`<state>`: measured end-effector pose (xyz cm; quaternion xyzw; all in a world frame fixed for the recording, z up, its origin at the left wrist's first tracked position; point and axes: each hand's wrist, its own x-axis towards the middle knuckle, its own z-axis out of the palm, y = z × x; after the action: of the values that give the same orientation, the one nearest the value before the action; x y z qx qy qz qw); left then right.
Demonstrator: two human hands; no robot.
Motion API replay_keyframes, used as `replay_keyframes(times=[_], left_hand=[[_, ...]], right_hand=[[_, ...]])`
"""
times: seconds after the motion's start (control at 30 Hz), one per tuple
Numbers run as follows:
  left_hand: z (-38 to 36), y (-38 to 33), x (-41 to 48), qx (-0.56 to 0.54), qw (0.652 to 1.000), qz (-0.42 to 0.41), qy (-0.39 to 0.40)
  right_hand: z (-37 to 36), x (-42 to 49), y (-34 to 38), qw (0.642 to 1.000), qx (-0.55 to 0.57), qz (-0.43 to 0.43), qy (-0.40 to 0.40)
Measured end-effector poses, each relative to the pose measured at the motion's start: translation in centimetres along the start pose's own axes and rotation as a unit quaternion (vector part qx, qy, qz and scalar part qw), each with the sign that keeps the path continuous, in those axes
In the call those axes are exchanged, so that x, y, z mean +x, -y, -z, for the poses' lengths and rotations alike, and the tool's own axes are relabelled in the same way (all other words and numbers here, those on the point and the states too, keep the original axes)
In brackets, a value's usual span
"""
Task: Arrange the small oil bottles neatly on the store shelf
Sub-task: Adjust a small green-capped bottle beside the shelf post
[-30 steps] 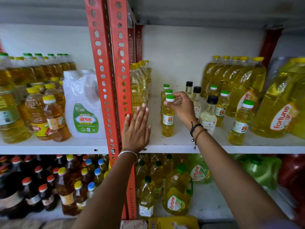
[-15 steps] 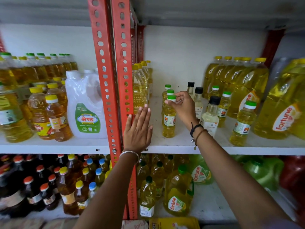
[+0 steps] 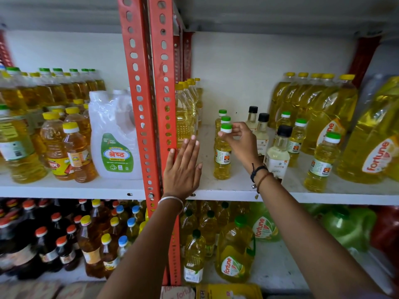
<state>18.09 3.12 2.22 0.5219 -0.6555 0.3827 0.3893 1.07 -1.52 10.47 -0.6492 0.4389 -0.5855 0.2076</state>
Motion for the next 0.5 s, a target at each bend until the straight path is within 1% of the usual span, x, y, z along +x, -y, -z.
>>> replay_keyframes(times=[0.13, 0.5], left_hand=[[-0.1, 0.1, 0.0, 0.002, 1.0, 0.0, 0.004], [-0.1, 0.0, 0.0, 0.002, 1.0, 0.005, 0.009]], right_hand=[[0.2, -0.2, 0.0, 0.999, -0.01, 0.007, 0.041], [1.8, -1.2, 0.8, 0.999, 0.01, 0.011, 0.032]])
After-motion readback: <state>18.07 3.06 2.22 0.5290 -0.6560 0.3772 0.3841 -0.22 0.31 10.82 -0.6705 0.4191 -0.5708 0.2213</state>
